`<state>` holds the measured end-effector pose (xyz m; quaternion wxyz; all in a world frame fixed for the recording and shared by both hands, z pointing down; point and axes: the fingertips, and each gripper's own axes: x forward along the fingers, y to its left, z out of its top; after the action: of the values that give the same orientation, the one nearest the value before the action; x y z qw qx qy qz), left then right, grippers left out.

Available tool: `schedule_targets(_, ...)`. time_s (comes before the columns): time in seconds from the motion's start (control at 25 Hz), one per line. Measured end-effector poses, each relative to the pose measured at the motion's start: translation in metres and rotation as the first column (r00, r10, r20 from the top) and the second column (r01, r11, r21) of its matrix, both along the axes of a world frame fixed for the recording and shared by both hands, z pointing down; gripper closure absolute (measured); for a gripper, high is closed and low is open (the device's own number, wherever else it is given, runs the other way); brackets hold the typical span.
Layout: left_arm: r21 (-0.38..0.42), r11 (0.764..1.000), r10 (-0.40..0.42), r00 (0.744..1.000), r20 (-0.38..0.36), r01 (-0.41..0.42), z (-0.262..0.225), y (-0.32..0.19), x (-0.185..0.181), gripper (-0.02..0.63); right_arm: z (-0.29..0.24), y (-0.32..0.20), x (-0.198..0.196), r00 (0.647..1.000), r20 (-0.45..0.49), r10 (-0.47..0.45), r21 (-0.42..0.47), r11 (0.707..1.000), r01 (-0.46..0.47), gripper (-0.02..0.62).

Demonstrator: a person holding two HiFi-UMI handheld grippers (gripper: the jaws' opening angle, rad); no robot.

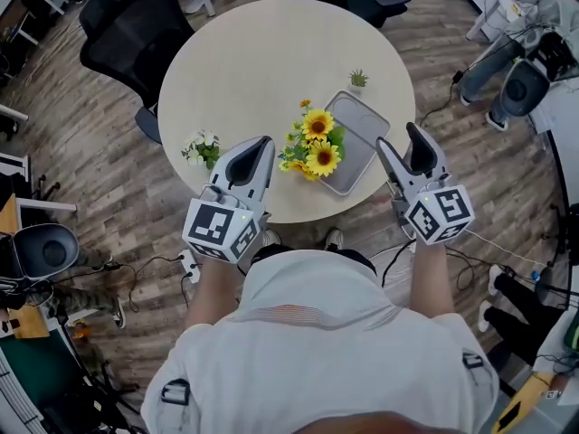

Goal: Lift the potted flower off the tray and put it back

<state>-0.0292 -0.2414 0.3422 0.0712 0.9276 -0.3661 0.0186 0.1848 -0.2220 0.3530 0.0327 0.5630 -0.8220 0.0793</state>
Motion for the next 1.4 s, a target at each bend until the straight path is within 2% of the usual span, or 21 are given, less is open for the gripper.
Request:
schedule_targets(0.12,0.002,1.0,0.006,1.0,0.001,-0.006,0.0,0.0,0.001,0.601,0.001,-0.003,-0.002,1.0,-0.008,0.009,0.01,1.0,-0.008,0.187)
schedule_targets(0.24,-0.005,1.0,0.012,1.0,0.003,-0.012,0.004,0.001,0.001,0.601,0.001,-0.003,0.0,0.999,0.03,0.035,0.015,0.999,-0.035,0.121)
schedule_targets(0.36,-0.016,1.0,0.024,1.0,0.009,-0.024,0.008,0.003,0.006,0.601,0.015,-0.004,0.002,1.0,0.01,0.01,-0.046,0.999,-0.009,0.115)
schedule_targets(0.48,-0.029,0.999,0.025,1.0,0.017,-0.025,0.012,0.003,0.007,0.601,0.05,-0.006,-0.005,0.994,-0.07,-0.078,-0.171,0.983,0.065,0.117)
schedule_targets(0.68,-0.047,0.999,0.018,0.999,0.029,-0.016,0.02,0.007,0.006,0.601,0.137,-0.007,-0.01,0.962,-0.192,-0.197,-0.339,0.933,0.123,0.117)
schedule_targets(0.84,-0.076,0.997,-0.029,0.998,0.054,0.033,0.031,0.011,-0.007,0.601,0.214,-0.008,-0.019,0.938,-0.217,-0.271,-0.457,0.877,0.147,0.117)
schedule_targets(1.0,-0.102,0.991,-0.082,0.994,0.076,0.089,0.04,0.011,-0.021,0.601,0.268,-0.018,-0.032,0.897,-0.279,-0.344,-0.508,0.845,0.165,0.117)
schedule_targets(1.08,-0.113,0.987,-0.107,0.99,0.087,0.117,0.045,0.011,-0.027,0.601,0.289,-0.026,-0.042,0.887,-0.276,-0.37,-0.528,0.83,0.182,0.117)
schedule_targets(1.2,-0.125,0.98,-0.143,0.985,0.102,0.155,0.051,0.012,-0.035,0.601,0.313,-0.041,-0.054,0.886,-0.251,-0.39,-0.551,0.81,0.2,0.117)
schedule_targets(1.4,-0.14,0.968,-0.193,0.975,0.112,0.207,0.058,0.014,-0.047,0.601,0.336,-0.061,-0.069,0.909,-0.18,-0.376,-0.574,0.79,0.213,0.115)
